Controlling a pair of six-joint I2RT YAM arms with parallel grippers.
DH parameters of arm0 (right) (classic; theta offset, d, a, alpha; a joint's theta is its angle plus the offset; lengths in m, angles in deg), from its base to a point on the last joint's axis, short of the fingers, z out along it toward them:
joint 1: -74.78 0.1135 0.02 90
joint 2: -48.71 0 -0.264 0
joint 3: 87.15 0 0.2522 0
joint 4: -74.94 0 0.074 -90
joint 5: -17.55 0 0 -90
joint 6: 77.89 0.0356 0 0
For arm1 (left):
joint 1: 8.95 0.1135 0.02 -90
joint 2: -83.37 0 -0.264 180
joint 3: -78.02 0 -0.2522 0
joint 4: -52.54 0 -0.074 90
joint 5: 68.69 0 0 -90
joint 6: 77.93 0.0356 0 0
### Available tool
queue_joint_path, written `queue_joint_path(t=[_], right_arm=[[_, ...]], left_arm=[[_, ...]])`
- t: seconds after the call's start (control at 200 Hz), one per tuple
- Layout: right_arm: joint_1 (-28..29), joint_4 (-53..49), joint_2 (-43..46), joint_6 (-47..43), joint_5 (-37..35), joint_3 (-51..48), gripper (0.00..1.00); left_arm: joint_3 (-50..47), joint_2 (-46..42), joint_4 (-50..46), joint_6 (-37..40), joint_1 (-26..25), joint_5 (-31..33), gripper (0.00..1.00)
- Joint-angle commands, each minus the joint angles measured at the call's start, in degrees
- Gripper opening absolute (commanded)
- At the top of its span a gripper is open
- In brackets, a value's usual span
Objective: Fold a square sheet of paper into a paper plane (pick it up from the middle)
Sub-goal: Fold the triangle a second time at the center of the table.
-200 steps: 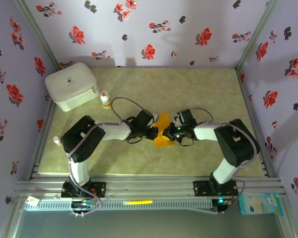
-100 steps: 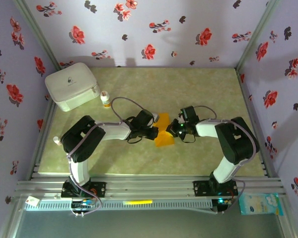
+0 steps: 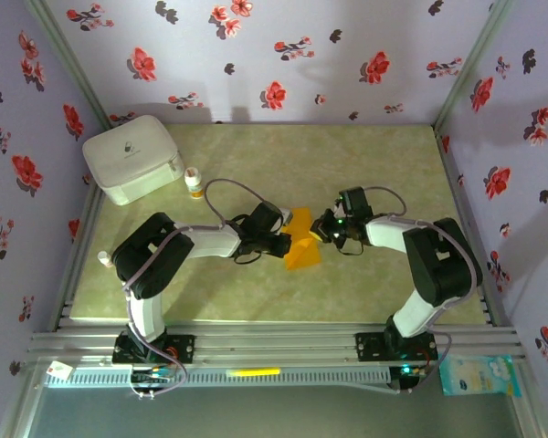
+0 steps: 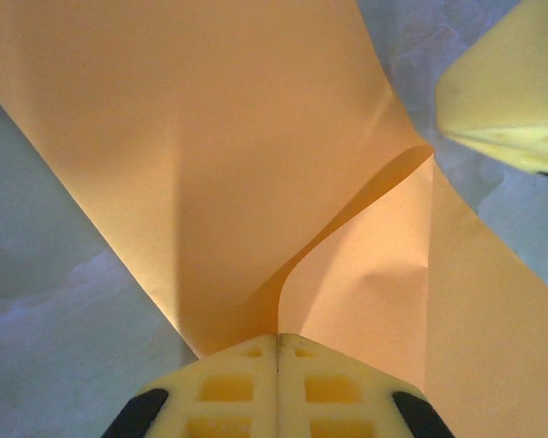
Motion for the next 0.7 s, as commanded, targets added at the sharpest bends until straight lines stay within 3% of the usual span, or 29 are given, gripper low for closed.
queue_joint_path(t=[0.0, 0.13, 0.305, 0.54, 0.695], right_arm=[[0.0, 0.7, -2.4, 1.4, -0.7, -2.3, 0.00], [-0.7, -2.2, -2.4, 1.1, -6.6, -4.0, 0.00], [-1.5, -6.0, 3.0, -0.5, -8.7, -1.2, 0.00], [0.1, -2.3, 3.7, -0.1, 3.0, 0.9, 0.00], [3.6, -2.1, 1.8, 0.1, 3.3, 0.7, 0.00]], left_arm=[[-1.4, 0.2, -3.9, 0.1, 0.5, -0.1, 0.00], [-1.4, 0.1, -4.0, 0.3, 0.4, -0.1, 0.00], [-1.5, -0.1, -4.5, 0.7, 0.5, -0.1, 0.00], [-1.7, -0.1, -4.0, 0.3, 0.4, -0.1, 0.00], [-1.6, -0.3, -3.9, 0.2, 0.4, -0.1, 0.00]])
